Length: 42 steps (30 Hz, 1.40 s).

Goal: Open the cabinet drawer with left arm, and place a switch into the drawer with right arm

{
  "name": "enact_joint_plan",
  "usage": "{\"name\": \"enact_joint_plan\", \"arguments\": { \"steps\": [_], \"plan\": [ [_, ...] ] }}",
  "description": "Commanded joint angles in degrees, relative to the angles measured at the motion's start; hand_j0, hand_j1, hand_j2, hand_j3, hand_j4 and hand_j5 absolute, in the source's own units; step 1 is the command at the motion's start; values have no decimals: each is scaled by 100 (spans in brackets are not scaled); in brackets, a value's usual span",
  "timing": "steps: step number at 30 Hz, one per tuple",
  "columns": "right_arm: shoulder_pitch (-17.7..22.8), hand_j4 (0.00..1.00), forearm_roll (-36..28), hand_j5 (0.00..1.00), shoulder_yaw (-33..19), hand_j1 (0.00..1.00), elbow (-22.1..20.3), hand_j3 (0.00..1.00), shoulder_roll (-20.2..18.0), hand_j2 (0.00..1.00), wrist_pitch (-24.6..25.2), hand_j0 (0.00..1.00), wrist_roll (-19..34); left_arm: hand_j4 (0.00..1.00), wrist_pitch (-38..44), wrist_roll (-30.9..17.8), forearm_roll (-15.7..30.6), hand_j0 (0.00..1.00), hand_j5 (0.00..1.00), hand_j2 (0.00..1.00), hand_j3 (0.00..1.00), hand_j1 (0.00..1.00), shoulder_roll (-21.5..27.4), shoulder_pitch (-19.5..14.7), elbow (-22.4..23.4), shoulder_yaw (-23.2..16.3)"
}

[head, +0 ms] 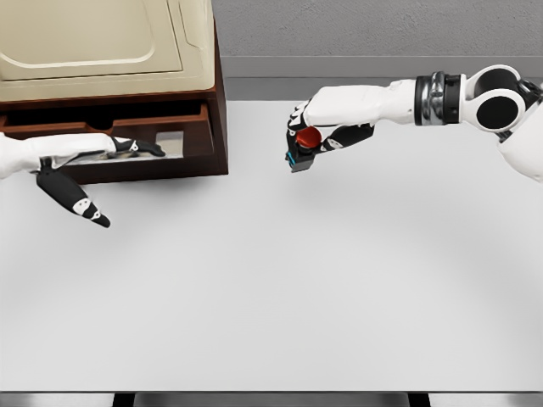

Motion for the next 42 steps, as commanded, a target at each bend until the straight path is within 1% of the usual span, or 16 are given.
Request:
{"name": "enact_joint_plan", "arguments": {
  "steps": [1, 8, 12, 27, 34, 42],
  "plan": [
    [0, 44, -34, 44, -8, 44, -21, 44, 11, 44, 19, 44, -5, 100, 16, -37, 236, 100, 100, 100, 100, 100, 25, 0, -61, 8],
    [-44, 44, -42, 44, -8, 44, -38, 44, 12, 44, 19, 44, -5, 100, 7, -37, 236, 100, 100, 100, 100, 100, 25, 88, -114, 8],
    [-70, 44, -42, 44, -8, 44, -47, 44, 20, 44, 19, 44, -5, 100, 7, -37, 271, 100, 100, 100, 100, 100, 121, 88, -193, 17],
    [-141, 44, -42, 44, -17, 44, -100, 44, 20, 44, 19, 44, -5, 100, 7, -37, 280, 100, 100, 100, 100, 100, 227, 106, -237, 8],
    [-202, 44, -51, 44, 1, 44, -126, 44, 11, 44, 19, 44, -5, 100, 7, -37, 289, 100, 100, 100, 100, 100, 227, 167, -255, -1],
    [-246, 45, -130, 45, 10, 45, -153, 45, 11, 45, 19, 45, -5, 100, 7, -37, 298, 100, 100, 100, 100, 100, 227, 159, -263, 8]
  ]
}}
